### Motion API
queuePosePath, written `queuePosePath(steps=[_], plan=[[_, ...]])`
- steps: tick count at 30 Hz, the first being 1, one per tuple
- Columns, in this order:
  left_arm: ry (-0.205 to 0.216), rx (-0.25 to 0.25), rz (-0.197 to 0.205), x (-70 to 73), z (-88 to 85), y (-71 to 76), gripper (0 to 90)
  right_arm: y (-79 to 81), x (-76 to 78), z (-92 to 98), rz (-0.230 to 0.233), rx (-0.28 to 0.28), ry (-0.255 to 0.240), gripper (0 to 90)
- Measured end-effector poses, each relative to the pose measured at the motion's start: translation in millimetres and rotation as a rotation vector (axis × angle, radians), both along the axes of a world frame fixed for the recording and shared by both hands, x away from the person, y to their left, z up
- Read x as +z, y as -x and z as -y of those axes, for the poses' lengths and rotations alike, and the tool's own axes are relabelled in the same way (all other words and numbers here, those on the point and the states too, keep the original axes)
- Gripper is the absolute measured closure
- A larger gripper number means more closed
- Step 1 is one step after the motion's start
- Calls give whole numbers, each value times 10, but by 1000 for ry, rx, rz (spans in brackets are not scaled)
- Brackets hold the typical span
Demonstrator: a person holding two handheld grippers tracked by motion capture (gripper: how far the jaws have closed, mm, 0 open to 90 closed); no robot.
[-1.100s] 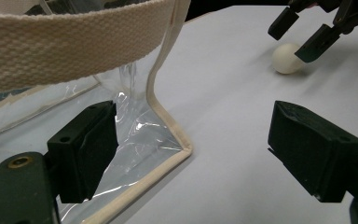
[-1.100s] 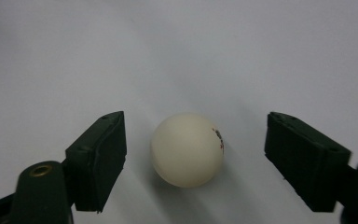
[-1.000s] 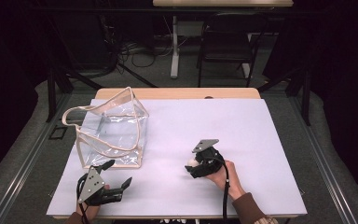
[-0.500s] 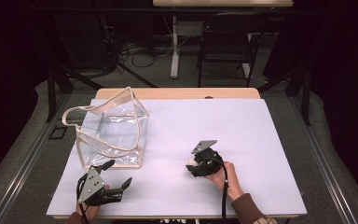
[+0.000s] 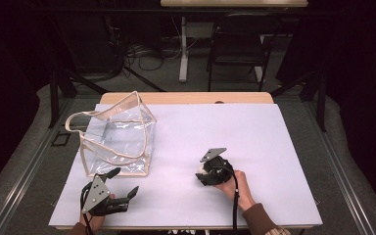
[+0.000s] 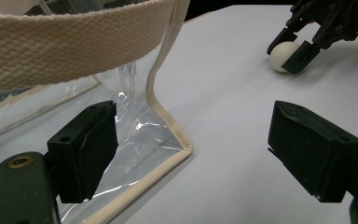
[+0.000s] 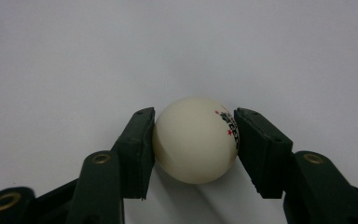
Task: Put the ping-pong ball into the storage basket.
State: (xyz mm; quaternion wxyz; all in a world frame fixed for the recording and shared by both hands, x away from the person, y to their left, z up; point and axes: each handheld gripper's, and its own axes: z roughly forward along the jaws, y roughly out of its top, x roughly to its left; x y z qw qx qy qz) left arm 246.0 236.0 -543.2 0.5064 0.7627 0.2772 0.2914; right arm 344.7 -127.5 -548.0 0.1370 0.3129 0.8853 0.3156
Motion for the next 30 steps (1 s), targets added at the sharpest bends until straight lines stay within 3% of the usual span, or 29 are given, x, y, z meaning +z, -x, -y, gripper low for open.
queuePosePath(steps=[10, 30], plan=[[0, -1, 1, 1, -1, 1, 158, 6, 6, 5, -1, 1, 1, 503], [3, -4, 4, 2, -5, 3, 158, 62, 143, 15, 41, 12, -3, 505]])
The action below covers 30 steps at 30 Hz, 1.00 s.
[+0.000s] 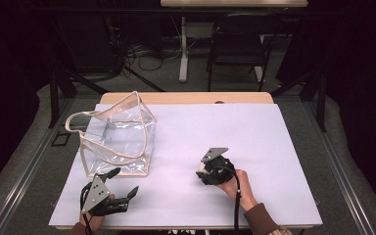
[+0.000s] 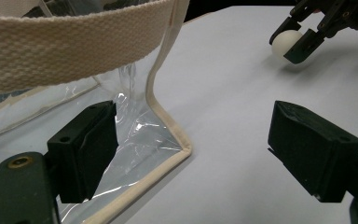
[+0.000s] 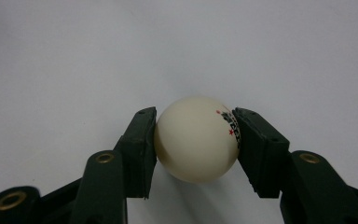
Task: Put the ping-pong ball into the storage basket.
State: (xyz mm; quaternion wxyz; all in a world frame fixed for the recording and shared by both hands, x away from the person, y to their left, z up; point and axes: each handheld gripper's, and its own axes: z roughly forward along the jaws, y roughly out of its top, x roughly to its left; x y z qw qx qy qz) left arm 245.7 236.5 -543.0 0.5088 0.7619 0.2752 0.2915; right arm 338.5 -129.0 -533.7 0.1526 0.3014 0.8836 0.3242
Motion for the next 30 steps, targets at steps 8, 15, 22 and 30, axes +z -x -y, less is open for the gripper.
queuePosePath(steps=[8, 15, 22, 30], plan=[[1, 1, 2, 1, -1, 1, 158, 22, 44, -4, 13, 9, -1, 505], [0, 2, 0, -1, 2, 0, 158, 39, 85, 3, 20, 7, -4, 505], [0, 4, 0, -2, 4, 0, 158, 57, 126, 7, 30, 9, -8, 505], [0, 5, 1, -3, 5, 0, 158, 77, 184, 19, 45, 9, -15, 506]])
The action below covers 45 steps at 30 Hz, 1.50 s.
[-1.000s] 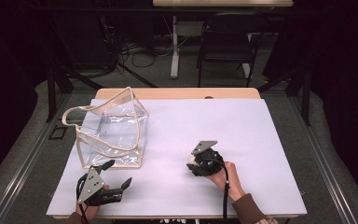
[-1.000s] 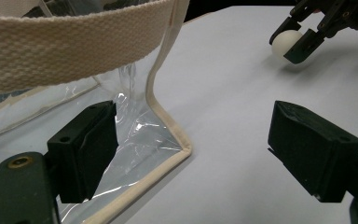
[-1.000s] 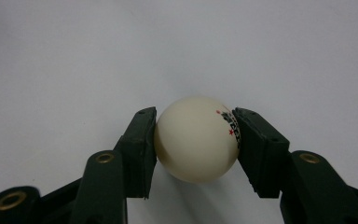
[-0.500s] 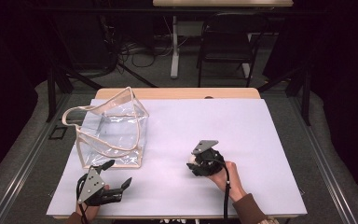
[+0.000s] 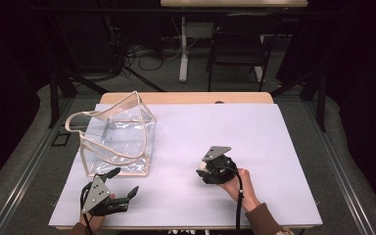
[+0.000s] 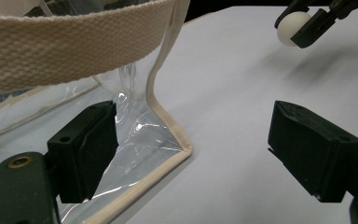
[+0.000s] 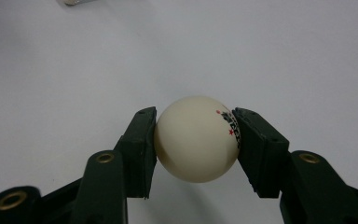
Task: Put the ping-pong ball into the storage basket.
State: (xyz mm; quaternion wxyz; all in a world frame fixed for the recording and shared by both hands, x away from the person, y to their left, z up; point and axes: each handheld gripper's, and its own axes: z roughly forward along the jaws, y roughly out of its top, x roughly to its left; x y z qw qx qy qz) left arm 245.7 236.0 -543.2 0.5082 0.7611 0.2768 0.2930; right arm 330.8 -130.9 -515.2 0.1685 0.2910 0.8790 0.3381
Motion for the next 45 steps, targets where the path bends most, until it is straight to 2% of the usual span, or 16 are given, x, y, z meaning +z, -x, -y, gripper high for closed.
queuePosePath(steps=[45], plan=[[-3, 3, 0, 0, -2, 0, 158, 81, 244, 51, 51, -9, -33, 507]])
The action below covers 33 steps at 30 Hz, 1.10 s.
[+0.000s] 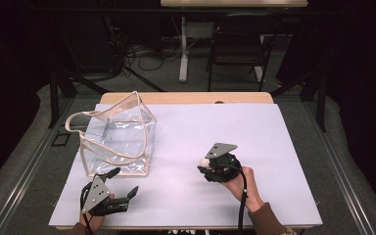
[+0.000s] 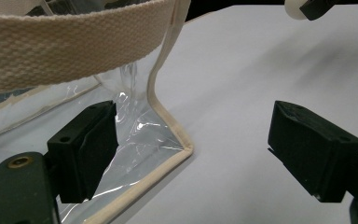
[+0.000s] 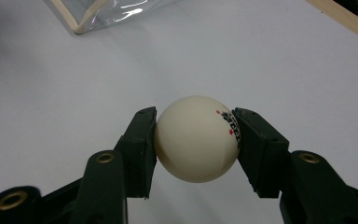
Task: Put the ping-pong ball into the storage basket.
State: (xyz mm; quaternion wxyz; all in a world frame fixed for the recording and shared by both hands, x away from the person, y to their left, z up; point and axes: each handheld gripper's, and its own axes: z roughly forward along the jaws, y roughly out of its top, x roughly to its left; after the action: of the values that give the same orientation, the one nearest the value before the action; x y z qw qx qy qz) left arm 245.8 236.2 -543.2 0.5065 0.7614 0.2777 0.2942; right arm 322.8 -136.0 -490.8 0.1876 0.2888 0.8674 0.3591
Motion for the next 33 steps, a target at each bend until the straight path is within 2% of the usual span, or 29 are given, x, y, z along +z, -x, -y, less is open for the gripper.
queuePosePath(steps=[24, 33], plan=[[1, 10, -5, -10, 0, -14, 158, -13, 42, 49, 5, -16, -14, 507], [-2, 12, -1, -7, -4, -13, 158, -1, 148, 57, 26, -15, 5, 507]])
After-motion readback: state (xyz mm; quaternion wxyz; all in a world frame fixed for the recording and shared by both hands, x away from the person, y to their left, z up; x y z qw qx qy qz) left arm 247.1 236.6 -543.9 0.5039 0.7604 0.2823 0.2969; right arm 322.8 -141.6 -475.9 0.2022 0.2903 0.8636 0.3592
